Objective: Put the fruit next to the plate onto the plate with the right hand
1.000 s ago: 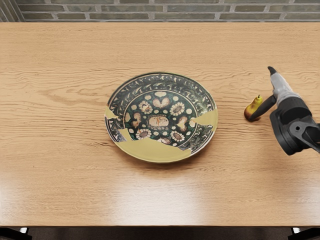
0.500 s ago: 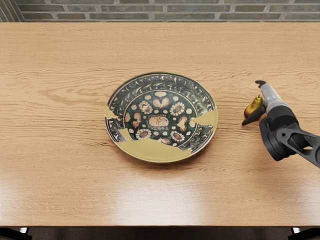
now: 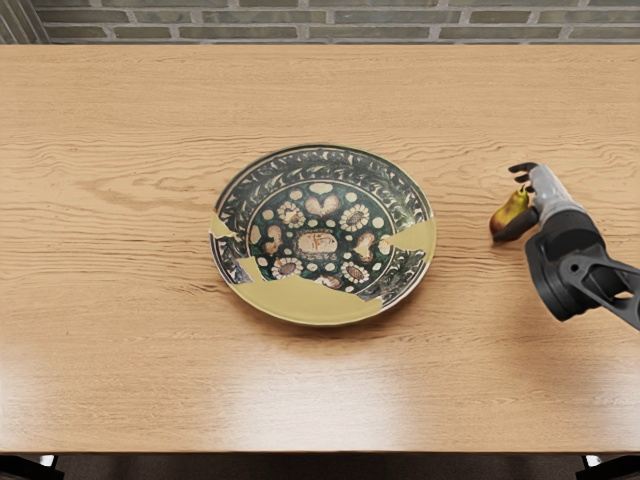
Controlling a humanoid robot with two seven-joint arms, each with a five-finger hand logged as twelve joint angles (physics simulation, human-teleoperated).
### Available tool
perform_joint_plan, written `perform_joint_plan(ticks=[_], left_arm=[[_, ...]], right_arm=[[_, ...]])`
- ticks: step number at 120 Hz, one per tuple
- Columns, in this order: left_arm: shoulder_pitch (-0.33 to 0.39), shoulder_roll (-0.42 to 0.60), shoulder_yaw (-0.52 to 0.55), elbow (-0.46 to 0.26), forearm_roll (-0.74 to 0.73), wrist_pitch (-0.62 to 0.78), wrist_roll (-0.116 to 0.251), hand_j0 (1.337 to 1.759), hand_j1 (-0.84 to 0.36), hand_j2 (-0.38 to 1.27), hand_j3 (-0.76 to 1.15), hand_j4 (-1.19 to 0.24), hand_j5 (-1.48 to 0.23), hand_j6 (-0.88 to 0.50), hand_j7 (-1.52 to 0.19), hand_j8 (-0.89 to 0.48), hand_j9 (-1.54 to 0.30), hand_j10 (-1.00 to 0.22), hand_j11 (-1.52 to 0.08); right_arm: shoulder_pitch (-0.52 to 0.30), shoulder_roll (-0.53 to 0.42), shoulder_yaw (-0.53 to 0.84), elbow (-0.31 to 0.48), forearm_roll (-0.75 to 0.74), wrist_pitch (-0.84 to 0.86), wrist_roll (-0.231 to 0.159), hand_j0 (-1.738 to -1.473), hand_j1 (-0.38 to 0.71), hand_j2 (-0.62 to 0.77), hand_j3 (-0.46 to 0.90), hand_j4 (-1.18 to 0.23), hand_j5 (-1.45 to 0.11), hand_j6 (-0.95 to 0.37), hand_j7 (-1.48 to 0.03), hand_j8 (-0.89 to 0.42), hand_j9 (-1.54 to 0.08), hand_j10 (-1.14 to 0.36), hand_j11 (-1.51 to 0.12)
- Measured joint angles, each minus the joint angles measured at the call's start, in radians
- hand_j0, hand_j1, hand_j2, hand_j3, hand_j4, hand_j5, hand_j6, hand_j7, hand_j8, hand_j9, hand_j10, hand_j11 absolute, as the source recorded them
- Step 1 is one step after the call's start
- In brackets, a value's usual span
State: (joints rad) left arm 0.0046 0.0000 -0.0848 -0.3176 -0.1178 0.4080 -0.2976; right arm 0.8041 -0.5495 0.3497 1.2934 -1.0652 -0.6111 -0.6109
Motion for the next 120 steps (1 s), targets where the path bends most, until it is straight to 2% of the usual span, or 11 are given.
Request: perform_joint_plan(ticks=[36,57,66,101,120], left_arm=[[0.0,0.0,0.0,0.0,0.0,0.0,0.0,1.658,0.35,0.0,0.0,0.0,0.0,0.0,0.0,0.0,0.0,0.0,0.0],[0.0,0.0,0.0,0.0,0.0,0.0,0.0,1.658,0.35,0.0,0.0,0.0,0.0,0.0,0.0,0.0,0.0,0.0,0.0],[0.0,0.0,-0.001,0.0,0.0,0.0,0.0,1.658,0.35,0.0,0.0,0.0,0.0,0.0,0.0,0.0,0.0,0.0,0.0],[0.0,0.0,0.0,0.0,0.0,0.0,0.0,1.658,0.35,0.0,0.0,0.0,0.0,0.0,0.0,0.0,0.0,0.0,0.0],[0.0,0.0,-0.001,0.0,0.0,0.0,0.0,1.658,0.35,0.0,0.0,0.0,0.0,0.0,0.0,0.0,0.0,0.0,0.0]], right_arm=[[0.003,-0.008,0.001,0.001,0.0,0.0,0.0,-1.658,-0.02,-0.01,0.0,-0.3,-0.39,-0.3,-0.38,-0.3,-0.39,-0.3,-0.39],[-0.003,-0.006,0.002,0.001,-0.009,0.004,0.001,-1.656,0.01,-0.02,0.0,-0.34,-0.48,-0.36,-0.45,-0.35,-0.48,-0.35,-0.48],[-0.004,-0.006,0.002,0.003,-0.014,0.005,0.001,-1.656,0.04,0.07,0.0,-0.37,-0.51,-0.39,-0.49,-0.38,-0.51,-0.38,-0.51],[-0.006,-0.008,0.002,0.013,-0.015,0.004,-0.001,-1.655,0.13,0.23,0.0,-0.55,-0.74,-0.57,-0.71,-0.56,-0.74,-0.56,-0.73],[-0.007,-0.009,0.002,0.015,-0.016,0.005,-0.001,-1.655,0.15,0.26,0.0,-0.6,-0.81,-0.62,-0.78,-0.57,-0.8,-0.59,-0.8]])
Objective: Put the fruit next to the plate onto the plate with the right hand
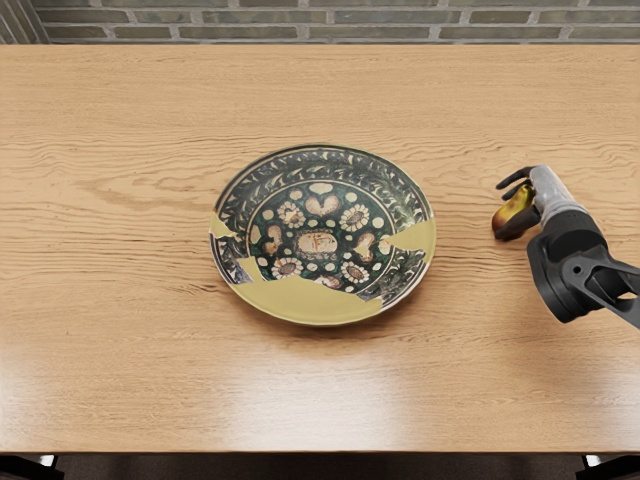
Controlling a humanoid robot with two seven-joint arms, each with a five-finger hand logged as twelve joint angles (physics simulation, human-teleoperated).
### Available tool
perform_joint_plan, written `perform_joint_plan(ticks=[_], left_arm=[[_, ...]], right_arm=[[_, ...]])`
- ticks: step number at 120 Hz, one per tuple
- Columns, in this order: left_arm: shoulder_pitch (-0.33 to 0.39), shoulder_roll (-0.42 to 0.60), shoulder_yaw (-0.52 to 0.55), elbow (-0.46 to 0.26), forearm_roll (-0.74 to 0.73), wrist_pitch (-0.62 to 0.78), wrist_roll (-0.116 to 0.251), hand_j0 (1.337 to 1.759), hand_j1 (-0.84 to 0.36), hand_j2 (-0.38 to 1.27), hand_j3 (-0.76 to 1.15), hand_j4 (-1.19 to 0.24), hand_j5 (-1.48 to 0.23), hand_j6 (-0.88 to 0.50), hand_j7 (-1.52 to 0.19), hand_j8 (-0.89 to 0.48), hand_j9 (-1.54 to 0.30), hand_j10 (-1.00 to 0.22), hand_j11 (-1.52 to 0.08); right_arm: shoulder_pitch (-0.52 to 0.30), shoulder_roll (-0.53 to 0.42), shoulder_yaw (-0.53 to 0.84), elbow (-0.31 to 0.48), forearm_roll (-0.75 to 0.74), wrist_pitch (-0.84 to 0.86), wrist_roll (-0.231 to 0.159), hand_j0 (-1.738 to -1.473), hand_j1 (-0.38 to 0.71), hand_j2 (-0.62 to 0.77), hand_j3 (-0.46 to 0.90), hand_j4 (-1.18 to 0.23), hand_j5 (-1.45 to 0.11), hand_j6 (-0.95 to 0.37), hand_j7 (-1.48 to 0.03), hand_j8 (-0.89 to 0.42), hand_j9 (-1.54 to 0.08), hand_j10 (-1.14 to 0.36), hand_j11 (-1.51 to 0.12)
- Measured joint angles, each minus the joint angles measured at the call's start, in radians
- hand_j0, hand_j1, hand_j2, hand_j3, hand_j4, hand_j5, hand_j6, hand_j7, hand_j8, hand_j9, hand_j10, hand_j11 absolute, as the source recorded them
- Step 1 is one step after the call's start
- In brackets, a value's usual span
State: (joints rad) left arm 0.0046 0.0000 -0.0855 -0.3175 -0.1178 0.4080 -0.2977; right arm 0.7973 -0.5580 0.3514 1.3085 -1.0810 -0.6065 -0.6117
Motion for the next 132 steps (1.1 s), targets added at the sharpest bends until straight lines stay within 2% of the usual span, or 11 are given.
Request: perform_joint_plan(ticks=[23,40,62,82,132], left_arm=[[0.0,0.0,0.0,0.0,0.0,0.0,0.0,1.658,0.35,0.0,0.0,0.0,0.0,0.0,0.0,0.0,0.0,0.0,0.0],[0.0,0.0,0.0,0.0,0.0,0.0,0.0,1.658,0.35,0.0,0.0,0.0,0.0,0.0,0.0,0.0,0.0,0.0,0.0],[0.0,0.0,0.0,0.0,0.0,0.0,0.0,1.658,0.35,0.0,0.0,0.0,0.0,0.0,0.0,0.0,0.0,0.0,0.0],[0.0,0.0,0.001,0.0,0.0,0.0,0.0,1.658,0.35,0.0,0.0,0.0,0.0,0.0,0.0,0.0,0.0,0.0,0.0],[0.0,0.0,0.001,0.0,0.0,0.0,0.0,1.658,0.35,0.0,0.0,0.0,0.0,0.0,0.0,0.0,0.0,0.0,0.0]], right_arm=[[-0.002,0.0,0.0,0.001,-0.004,0.002,0.001,-1.654,0.18,0.32,0.0,-0.65,-0.91,-0.68,-0.87,-0.51,-0.9,-0.54,-0.89],[-0.003,0.001,0.001,0.0,-0.008,0.003,0.001,-1.653,0.17,0.28,0.0,-0.67,-0.96,-0.69,-0.9,-0.48,-0.94,-0.52,-0.93],[0.005,-0.008,0.011,0.0,0.018,-0.001,0.001,-1.656,0.22,0.43,0.0,-0.68,-0.98,-0.67,-0.92,-0.48,-0.97,-0.51,-0.95],[0.024,-0.01,0.05,0.007,0.027,-0.004,0.0,-1.656,0.25,0.5,0.0,-0.7,-0.96,-0.68,-0.93,-0.49,-0.95,-0.52,-0.94],[0.031,0.001,0.151,0.261,0.03,-0.005,0.0,-1.658,0.27,0.54,0.0,-0.66,-0.88,-0.66,-0.87,-0.52,-0.87,-0.56,-0.87]])
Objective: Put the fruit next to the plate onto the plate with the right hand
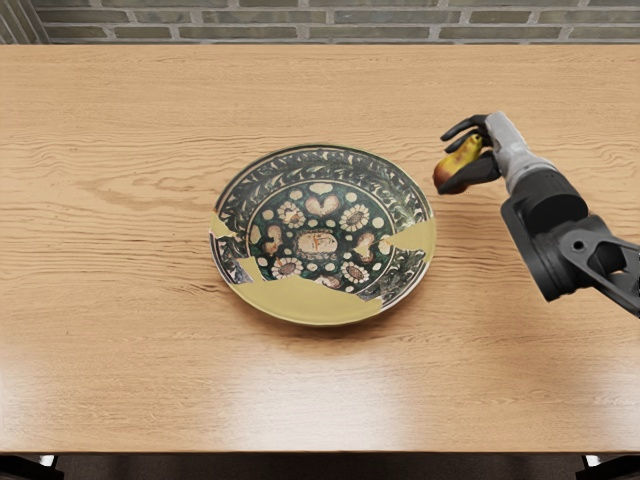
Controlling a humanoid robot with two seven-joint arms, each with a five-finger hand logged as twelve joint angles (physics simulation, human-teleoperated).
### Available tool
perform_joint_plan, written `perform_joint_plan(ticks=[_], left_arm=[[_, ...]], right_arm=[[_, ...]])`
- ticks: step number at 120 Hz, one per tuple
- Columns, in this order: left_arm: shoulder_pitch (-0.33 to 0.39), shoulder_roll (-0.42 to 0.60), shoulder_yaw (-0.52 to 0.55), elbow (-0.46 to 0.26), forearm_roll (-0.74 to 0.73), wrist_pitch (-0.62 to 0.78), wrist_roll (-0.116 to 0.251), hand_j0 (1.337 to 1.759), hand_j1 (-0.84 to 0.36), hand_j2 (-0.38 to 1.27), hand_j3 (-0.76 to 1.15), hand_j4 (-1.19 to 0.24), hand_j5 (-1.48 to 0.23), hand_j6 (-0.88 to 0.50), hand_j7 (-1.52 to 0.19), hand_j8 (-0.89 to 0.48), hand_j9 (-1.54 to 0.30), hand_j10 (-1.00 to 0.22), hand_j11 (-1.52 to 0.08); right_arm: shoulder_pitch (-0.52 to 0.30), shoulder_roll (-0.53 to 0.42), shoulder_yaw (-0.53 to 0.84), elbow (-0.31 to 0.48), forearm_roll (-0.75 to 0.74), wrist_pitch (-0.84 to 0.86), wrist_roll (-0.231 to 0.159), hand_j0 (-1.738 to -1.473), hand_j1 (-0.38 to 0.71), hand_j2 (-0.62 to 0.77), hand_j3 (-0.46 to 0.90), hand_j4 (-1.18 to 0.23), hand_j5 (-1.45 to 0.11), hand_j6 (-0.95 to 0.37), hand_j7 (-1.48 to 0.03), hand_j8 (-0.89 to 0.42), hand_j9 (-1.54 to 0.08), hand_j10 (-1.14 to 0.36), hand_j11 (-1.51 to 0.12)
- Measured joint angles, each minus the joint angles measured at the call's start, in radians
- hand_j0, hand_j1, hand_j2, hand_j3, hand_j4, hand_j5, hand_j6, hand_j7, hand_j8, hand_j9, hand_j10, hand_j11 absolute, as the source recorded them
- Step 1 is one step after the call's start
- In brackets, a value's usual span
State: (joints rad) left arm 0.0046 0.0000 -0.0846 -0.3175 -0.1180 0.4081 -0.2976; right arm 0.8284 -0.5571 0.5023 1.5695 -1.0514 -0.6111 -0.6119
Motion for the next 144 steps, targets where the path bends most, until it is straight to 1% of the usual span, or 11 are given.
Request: perform_joint_plan(ticks=[40,47,57,58,65,74,90,103,130,138,144], left_arm=[[0.0,0.0,0.0,0.0,0.0,0.0,0.0,1.658,0.35,0.0,0.0,0.0,0.0,0.0,0.0,0.0,0.0,0.0,0.0],[0.0,0.0,0.0,0.0,0.0,0.0,0.0,1.658,0.35,0.0,0.0,0.0,0.0,0.0,0.0,0.0,0.0,0.0,0.0],[0.0,0.0,0.0,0.0,0.0,0.0,0.0,1.658,0.35,0.0,0.0,0.0,0.0,0.0,0.0,0.0,0.0,0.0,0.0],[0.0,0.0,0.0,0.0,0.0,0.0,0.0,1.658,0.35,0.0,0.0,0.0,0.0,0.0,0.0,0.0,0.0,0.0,0.0],[0.0,0.0,0.0,0.0,0.0,0.0,0.0,1.658,0.35,0.0,0.0,0.0,0.0,0.0,0.0,0.0,0.0,0.0,0.0],[0.0,0.0,0.0,0.0,0.0,0.0,0.0,1.658,0.35,0.0,0.0,0.0,0.0,0.0,0.0,0.0,0.0,0.0,0.0],[0.0,0.0,0.0,0.0,0.0,0.0,0.0,1.658,0.35,0.0,0.0,0.0,0.0,0.0,0.0,0.0,0.0,0.0,0.0],[0.0,0.0,0.0,0.0,0.0,0.0,0.0,1.658,0.35,0.0,0.0,0.0,0.0,0.0,0.0,0.0,0.0,0.0,0.0],[0.0,0.0,0.0,0.0,0.0,0.0,0.0,1.658,0.35,0.0,0.0,0.0,0.0,0.0,0.0,0.0,0.0,0.0,0.0],[0.0,0.0,0.0,0.0,0.0,0.0,0.0,1.658,0.35,0.0,0.0,0.0,0.0,0.0,0.0,0.0,0.0,0.0,0.0],[0.0,0.0,0.0,0.0,0.0,0.0,0.0,1.658,0.35,0.0,0.0,0.0,0.0,0.0,0.0,0.0,0.0,0.0,0.0]], right_arm=[[-0.031,0.122,-0.009,0.068,0.002,0.0,-0.001,-1.658,0.28,0.57,0.0,-0.65,-0.88,-0.66,-0.86,-0.52,-0.86,-0.57,-0.85],[-0.045,0.145,-0.011,0.069,0.003,0.0,0.0,-1.658,0.27,0.49,0.0,-0.65,-0.88,-0.66,-0.86,-0.5,-0.86,-0.55,-0.85],[-0.062,0.175,-0.023,0.07,0.002,0.0,0.0,-1.658,0.29,0.48,0.0,-0.65,-0.88,-0.65,-0.86,-0.48,-0.86,-0.52,-0.85],[-0.063,0.178,-0.024,0.07,0.002,0.0,0.0,-1.658,0.27,0.35,0.0,-0.65,-0.89,-0.65,-0.86,-0.48,-0.86,-0.52,-0.85],[-0.069,0.196,-0.033,0.07,0.002,0.0,0.0,-1.658,0.27,0.41,0.0,-0.64,-0.89,-0.65,-0.86,-0.45,-0.86,-0.5,-0.85],[-0.072,0.221,-0.043,0.07,0.001,-0.001,0.0,-1.657,0.32,0.25,0.0,-0.64,-0.87,-0.65,-0.85,-0.5,-0.85,-0.52,-0.84],[-0.068,0.259,-0.053,0.068,-0.004,0.0,0.0,-1.657,0.02,0.12,0.0,-0.35,-0.48,-0.36,-0.47,-0.28,-0.47,-0.29,-0.47],[-0.064,0.269,-0.05,0.067,-0.006,0.0,0.001,-1.658,-0.13,0.07,0.0,-0.21,-0.28,-0.21,-0.28,-0.17,-0.28,-0.17,-0.27],[-0.062,0.268,0.015,0.068,-0.005,0.015,0.001,-1.658,-0.28,0.02,0.0,-0.07,-0.09,-0.07,-0.09,-0.06,-0.09,-0.06,-0.09],[-0.093,0.272,0.102,0.069,0.01,0.1,0.001,-1.658,-0.3,0.02,0.0,-0.05,-0.07,-0.05,-0.07,-0.04,-0.07,-0.04,-0.07],[-0.122,0.262,0.194,0.068,0.102,0.23,0.001,-1.658,-0.31,0.01,0.0,-0.04,-0.05,-0.04,-0.05,-0.03,-0.05,-0.03,-0.05]])
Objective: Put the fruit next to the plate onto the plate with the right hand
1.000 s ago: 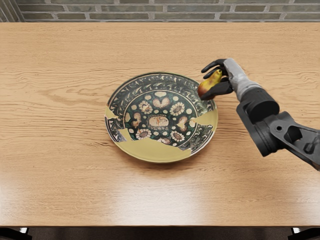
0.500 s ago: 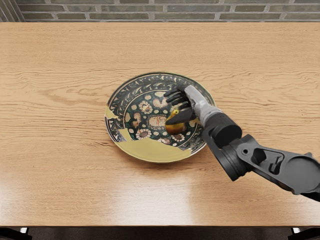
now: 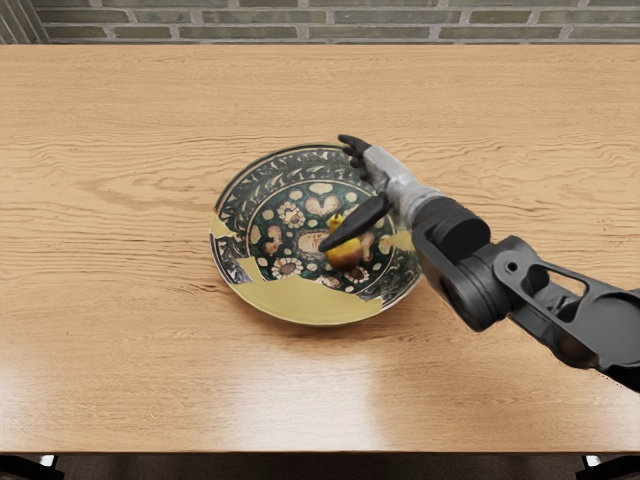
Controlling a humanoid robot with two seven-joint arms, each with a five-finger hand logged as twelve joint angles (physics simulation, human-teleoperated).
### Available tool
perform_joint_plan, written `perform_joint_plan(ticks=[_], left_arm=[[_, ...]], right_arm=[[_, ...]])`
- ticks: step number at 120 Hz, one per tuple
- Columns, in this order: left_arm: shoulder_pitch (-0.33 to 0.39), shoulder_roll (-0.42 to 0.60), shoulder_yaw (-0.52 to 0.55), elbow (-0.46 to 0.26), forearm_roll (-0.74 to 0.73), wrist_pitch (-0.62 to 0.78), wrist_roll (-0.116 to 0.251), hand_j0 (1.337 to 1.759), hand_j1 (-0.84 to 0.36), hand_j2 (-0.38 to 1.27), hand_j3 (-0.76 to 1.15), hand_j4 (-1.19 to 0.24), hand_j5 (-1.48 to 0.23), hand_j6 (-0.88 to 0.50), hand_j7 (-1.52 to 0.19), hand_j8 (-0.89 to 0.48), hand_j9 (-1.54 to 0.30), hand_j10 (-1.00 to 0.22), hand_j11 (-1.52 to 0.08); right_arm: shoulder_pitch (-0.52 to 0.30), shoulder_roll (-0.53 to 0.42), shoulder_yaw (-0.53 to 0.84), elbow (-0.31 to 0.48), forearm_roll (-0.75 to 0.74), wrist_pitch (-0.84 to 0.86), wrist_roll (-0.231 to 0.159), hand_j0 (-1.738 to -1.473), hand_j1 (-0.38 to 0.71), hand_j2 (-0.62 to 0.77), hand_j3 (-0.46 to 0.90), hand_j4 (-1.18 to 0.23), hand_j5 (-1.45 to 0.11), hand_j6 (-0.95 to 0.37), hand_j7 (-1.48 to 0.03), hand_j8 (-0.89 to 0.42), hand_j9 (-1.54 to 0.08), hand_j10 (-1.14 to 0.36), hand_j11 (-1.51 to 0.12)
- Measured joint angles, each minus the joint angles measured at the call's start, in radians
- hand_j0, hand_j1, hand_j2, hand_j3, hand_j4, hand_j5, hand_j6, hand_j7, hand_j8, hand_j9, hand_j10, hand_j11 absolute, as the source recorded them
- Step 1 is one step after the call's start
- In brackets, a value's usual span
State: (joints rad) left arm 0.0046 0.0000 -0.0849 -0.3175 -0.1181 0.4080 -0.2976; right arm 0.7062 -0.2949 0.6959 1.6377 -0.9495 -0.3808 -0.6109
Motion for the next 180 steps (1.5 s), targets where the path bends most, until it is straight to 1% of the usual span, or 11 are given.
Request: perform_joint_plan(ticks=[13,17,28,36,45,66,78,99,115,136,180], left_arm=[[0.0,0.0,0.0,0.0,0.0,0.0,0.0,1.658,0.35,0.0,0.0,0.0,0.0,0.0,0.0,0.0,0.0,0.0,0.0],[0.0,0.0,0.0,0.0,0.0,0.0,0.0,1.658,0.35,0.0,0.0,0.0,0.0,0.0,0.0,0.0,0.0,0.0,0.0],[0.0,0.0,0.0,0.0,0.0,0.0,0.0,1.658,0.35,0.0,0.0,0.0,0.0,0.0,0.0,0.0,0.0,0.0,0.0],[0.0,0.0,0.0,0.0,0.0,0.0,0.0,1.658,0.35,0.0,0.0,0.0,0.0,0.0,0.0,0.0,0.0,0.0,0.0],[0.0,0.0,0.0,0.0,0.0,0.0,0.0,1.658,0.35,0.0,0.0,0.0,0.0,0.0,0.0,0.0,0.0,0.0,0.0],[0.0,0.0,0.0,0.0,0.0,0.0,0.0,1.658,0.35,0.0,0.0,0.0,0.0,0.0,0.0,0.0,0.0,0.0,0.0],[0.0,0.0,0.0,0.0,0.0,0.0,0.0,1.658,0.35,0.0,0.0,0.0,0.0,0.0,0.0,0.0,0.0,0.0,0.0],[0.0,0.0,0.0,0.0,0.0,0.0,0.0,1.658,0.35,0.0,0.0,0.0,0.0,0.0,0.0,0.0,0.0,0.0,0.0],[0.0,0.0,0.0,0.0,0.0,0.0,0.0,1.658,0.35,0.0,0.0,0.0,0.0,0.0,0.0,0.0,0.0,0.0,0.0],[0.0,0.0,0.0,0.0,0.0,0.0,0.0,1.658,0.35,0.0,0.0,0.0,0.0,0.0,0.0,0.0,0.0,0.0,0.0],[0.01,0.0,0.0,-0.013,0.0,0.0,-0.001,1.658,0.35,0.0,0.0,0.0,0.0,0.0,0.0,0.0,0.0,0.0,0.0]], right_arm=[[-0.072,-0.061,0.207,-0.012,0.27,0.34,0.013,-1.658,-0.33,0.01,0.0,-0.02,-0.03,-0.02,-0.03,-0.02,-0.03,-0.02,-0.03],[-0.095,-0.072,0.262,-0.017,0.339,0.445,0.017,-1.658,-0.33,0.01,0.0,-0.02,-0.03,-0.02,-0.03,-0.01,-0.03,0.01,-0.03],[-0.144,-0.088,0.379,-0.025,0.493,0.727,0.022,-1.658,-0.34,0.0,0.0,-0.01,-0.02,-0.01,-0.02,-0.01,-0.02,0.01,-0.02],[-0.162,-0.094,0.423,-0.029,0.574,0.852,0.023,-1.658,-0.34,0.0,0.0,-0.01,-0.01,-0.01,-0.01,-0.01,-0.01,0.01,-0.01],[-0.178,-0.097,0.449,-0.046,0.654,0.924,0.024,-1.658,-0.34,0.0,0.0,-0.01,-0.01,-0.01,-0.01,0.0,-0.01,0.0,-0.01],[-0.207,-0.1,0.484,-0.085,0.764,0.979,0.025,-1.658,-0.35,0.0,0.0,0.0,0.0,0.0,0.0,0.0,0.0,0.0,0.0],[-0.252,-0.103,0.499,-0.108,0.835,0.987,0.025,-1.658,-0.35,0.0,0.0,0.0,0.0,0.0,0.0,0.0,0.0,0.0,0.0],[-0.432,-0.109,0.63,-0.135,0.919,0.991,0.025,-1.658,-0.35,0.0,0.0,0.0,0.0,0.0,0.0,0.0,0.0,0.0,0.0],[-0.519,-0.124,0.708,-0.14,0.961,0.991,0.025,-1.658,-0.35,0.0,0.0,0.0,0.0,0.0,0.0,0.0,0.0,0.0,0.0],[-0.664,-0.202,0.842,-0.142,1.041,0.992,0.025,-1.658,-0.35,0.0,0.0,0.0,0.0,0.0,0.0,0.0,0.0,0.0,0.0],[-0.736,-0.277,0.908,-0.142,1.08,0.992,0.025,-1.658,-0.35,0.0,0.0,0.0,0.0,0.0,0.0,0.0,0.0,0.0,0.0]])
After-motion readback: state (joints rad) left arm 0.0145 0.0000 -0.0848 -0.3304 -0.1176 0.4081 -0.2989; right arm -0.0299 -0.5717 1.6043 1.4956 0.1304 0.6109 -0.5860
